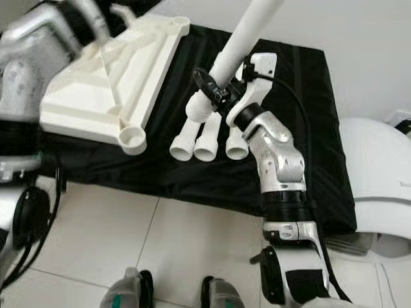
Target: Building children table
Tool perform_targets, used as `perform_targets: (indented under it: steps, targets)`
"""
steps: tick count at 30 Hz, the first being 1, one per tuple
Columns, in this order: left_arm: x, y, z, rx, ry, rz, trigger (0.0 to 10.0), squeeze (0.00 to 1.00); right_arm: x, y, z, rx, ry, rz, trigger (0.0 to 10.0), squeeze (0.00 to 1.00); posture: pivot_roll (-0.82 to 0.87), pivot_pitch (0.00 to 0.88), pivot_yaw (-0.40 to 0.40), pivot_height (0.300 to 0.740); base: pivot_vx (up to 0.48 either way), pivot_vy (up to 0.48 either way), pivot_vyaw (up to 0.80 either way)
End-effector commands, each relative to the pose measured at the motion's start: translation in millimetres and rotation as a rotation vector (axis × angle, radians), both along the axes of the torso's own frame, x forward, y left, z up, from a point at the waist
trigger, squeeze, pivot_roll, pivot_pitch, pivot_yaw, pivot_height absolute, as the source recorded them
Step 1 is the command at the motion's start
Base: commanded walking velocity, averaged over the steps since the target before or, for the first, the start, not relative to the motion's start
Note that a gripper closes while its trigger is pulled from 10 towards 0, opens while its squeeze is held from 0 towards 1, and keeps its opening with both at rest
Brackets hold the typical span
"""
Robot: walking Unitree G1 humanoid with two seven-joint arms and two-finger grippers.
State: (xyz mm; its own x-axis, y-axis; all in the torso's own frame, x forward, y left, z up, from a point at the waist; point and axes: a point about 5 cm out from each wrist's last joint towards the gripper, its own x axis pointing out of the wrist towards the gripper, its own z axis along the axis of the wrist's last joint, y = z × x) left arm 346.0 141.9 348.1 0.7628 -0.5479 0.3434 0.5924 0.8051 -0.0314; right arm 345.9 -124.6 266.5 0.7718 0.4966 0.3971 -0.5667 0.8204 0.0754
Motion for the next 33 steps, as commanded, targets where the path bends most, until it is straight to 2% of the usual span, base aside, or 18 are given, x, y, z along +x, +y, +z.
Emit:
perform_targets:
  steps: [1, 2, 3, 4, 5, 6, 8, 11, 12, 17, 20, 24, 33]
  targets:
    - [-3.8, 20.3, -23.6, 0.054, 0.024, 0.205, 10.0, 0.0, -4.1, -0.2, -4.6, 0.03, -0.018, -0.034, 10.0, 0.0, 0.03, 0.139, -0.029, 0.74, 0.0, 0.0, 0.0]
    - [-3.8, 20.3, -23.6, 0.054, 0.024, 0.205, 10.0, 0.0, -4.1, -0.2, -4.6, 0.03, -0.018, -0.034, 10.0, 0.0, 0.03, 0.139, -0.029, 0.74, 0.0, 0.0, 0.0]
    - [-7.0, 29.2, -48.1, 0.096, 0.061, 0.322, 10.0, 0.0, -7.2, 4.0, -10.3, 0.037, -0.018, -0.047, 10.0, 0.0, 0.03, 0.143, -0.025, 0.74, 0.0, 0.0, 0.0]
    - [-7.0, 29.2, -48.1, 0.096, 0.061, 0.322, 10.0, 0.0, -7.2, 4.0, -10.3, 0.037, -0.018, -0.047, 10.0, 0.0, 0.03, 0.143, -0.025, 0.74, 0.0, 0.0, 0.0]
    - [-9.8, 31.0, -64.9, 0.137, 0.074, 0.403, 10.0, 0.0, -9.6, 7.5, -13.8, 0.047, -0.018, -0.052, 10.0, 0.0, 0.03, 0.146, -0.023, 0.74, 0.0, 0.0, 0.0]
    - [-11.9, 30.0, -78.0, 0.143, 0.102, 0.43, 10.0, 0.0, -10.8, 9.1, -15.9, 0.045, -0.022, -0.066, 10.0, 0.0, 0.04, 0.15, -0.023, 0.74, 0.0, 0.0, 0.0]
    - [-14.5, 29.2, -91.3, 0.157, 0.126, 0.447, 10.0, 0.0, -11.2, 8.7, -17.2, 0.052, -0.025, -0.087, 10.0, 0.0, 0.04, 0.155, -0.018, 0.74, 0.0, 0.0, 0.0]
    - [-15.0, 29.6, -93.3, 0.183, 0.122, 0.455, 10.0, 0.0, -11.2, 7.8, -17.1, 0.052, -0.029, -0.093, 10.0, 0.0, 0.04, 0.156, -0.018, 0.74, 0.0, 0.0, 0.0]
    - [-16.3, 30.9, -93.5, 0.217, 0.104, 0.477, 10.0, 0.0, -11.3, 7.4, -17.0, 0.054, -0.032, -0.095, 10.0, 0.0, 0.04, 0.158, -0.018, 0.74, 0.0, 0.0, 0.0]
    - [-17.5, 39.1, -92.1, 0.223, 0.077, 0.533, 10.0, 0.0, -11.2, 0.8, -13.4, 0.032, -0.069, -0.153, 10.0, 0.0, 0.04, 0.158, -0.013, 0.74, 0.0, 0.0, 0.0]
    - [-23.9, 48.1, -93.1, 0.194, 0.045, 0.606, 10.0, 0.0, -14.2, -13.8, -20.8, -0.002, -0.078, -0.243, 10.0, 0.0, 0.02, 0.152, -0.012, 0.74, 0.0, 0.0, 0.0]
    - [-29.2, 53.8, -100.8, 0.171, 0.065, 0.634, 10.0, 0.0, -16.2, -24.9, -29.1, -0.014, -0.055, -0.297, 10.0, 0.0, 0.02, 0.151, -0.013, 0.74, 0.0, 0.0, 0.0]
    - [-29.4, 56.0, -104.6, 0.153, 0.07, 0.642, 10.0, 0.0, -17.0, -24.7, -23.8, -0.023, -0.091, -0.316, 10.0, 0.0, 0.02, 0.142, -0.008, 0.74, 0.0, 0.158, 0.0]
